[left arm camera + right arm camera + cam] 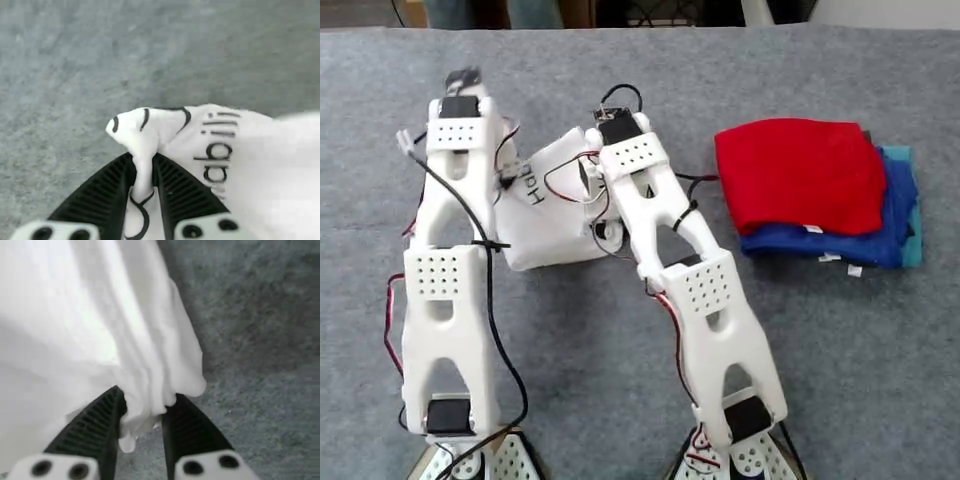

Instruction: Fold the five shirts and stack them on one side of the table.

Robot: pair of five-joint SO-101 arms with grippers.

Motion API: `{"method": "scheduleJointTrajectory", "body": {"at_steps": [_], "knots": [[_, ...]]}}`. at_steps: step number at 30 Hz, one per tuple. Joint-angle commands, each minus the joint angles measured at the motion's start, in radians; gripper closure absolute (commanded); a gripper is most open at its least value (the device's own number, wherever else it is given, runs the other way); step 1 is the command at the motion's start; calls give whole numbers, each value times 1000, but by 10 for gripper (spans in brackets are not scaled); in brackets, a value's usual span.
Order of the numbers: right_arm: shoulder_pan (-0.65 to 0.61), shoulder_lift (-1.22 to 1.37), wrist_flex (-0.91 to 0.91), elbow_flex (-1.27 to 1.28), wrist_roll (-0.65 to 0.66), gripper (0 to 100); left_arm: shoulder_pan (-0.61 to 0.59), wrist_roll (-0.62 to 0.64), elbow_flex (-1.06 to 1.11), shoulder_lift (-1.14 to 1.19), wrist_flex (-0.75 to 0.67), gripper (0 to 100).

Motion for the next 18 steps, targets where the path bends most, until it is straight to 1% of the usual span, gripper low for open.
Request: {"method": "scheduleJointTrajectory", "body": {"at_steps": [1,3,6,8,11,13,15,18], "knots": [[77,-124,17,-38,28,984,51,-14,-257,-38,25,972],[91,-200,18,-13,46,984,64,-14,-340,-35,-5,972],[138,-337,18,59,48,984,81,-8,-400,-29,-77,971],[176,-441,17,105,49,984,101,-8,-452,-29,-98,971],[241,-601,17,162,97,984,157,-6,-559,-25,-101,967],[292,-697,15,194,133,984,211,8,-565,-29,-124,967],[358,-782,14,223,167,984,260,49,-564,-29,-186,967],[470,-878,12,260,221,984,328,124,-558,-21,-341,967]]}}
